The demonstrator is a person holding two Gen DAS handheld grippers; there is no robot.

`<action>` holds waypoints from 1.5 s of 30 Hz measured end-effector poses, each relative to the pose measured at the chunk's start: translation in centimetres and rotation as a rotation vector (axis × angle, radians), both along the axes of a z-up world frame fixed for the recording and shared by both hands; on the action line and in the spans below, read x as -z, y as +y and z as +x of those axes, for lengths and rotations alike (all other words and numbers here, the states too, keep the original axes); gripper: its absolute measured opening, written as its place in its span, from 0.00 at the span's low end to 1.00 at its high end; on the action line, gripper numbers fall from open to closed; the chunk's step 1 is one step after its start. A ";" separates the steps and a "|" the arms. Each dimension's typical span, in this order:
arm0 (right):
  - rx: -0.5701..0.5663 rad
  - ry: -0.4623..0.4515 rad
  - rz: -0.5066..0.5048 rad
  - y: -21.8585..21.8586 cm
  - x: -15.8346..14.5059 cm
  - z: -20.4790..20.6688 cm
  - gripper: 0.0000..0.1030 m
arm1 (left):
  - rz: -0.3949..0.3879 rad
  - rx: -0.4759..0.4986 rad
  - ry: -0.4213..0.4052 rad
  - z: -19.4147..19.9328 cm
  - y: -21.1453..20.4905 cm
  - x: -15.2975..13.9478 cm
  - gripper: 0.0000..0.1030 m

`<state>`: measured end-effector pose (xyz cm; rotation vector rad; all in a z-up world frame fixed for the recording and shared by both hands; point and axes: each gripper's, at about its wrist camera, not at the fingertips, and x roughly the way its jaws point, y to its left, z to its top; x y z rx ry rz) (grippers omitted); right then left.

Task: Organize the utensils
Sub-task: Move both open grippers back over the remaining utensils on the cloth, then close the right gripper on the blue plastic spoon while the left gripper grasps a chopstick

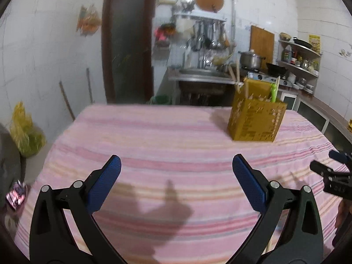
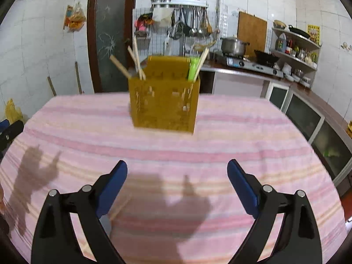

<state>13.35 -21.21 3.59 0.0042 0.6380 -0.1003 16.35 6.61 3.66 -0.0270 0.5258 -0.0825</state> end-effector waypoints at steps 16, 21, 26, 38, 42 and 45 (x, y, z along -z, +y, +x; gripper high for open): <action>-0.107 0.180 0.000 3.6 5.4 -4.0 0.86 | 0.025 -0.033 0.186 -0.4 2.1 5.7 0.95; -0.157 0.253 -0.017 4.6 6.9 -3.4 0.64 | 0.009 -0.018 0.224 0.1 1.7 6.6 0.95; -0.207 0.281 -0.034 5.9 6.9 -2.2 0.42 | 0.033 -0.005 0.239 0.2 0.7 6.8 0.95; -0.217 0.289 0.089 4.2 6.6 -0.4 0.07 | 0.074 0.064 0.232 0.8 -3.7 5.8 0.95; -0.132 0.262 0.073 1.5 6.2 -0.7 0.07 | 0.080 0.103 0.240 0.9 -6.0 5.9 0.95; -0.068 0.257 0.061 -0.8 6.1 -0.7 0.07 | 0.091 0.143 0.242 1.1 -8.3 6.0 0.95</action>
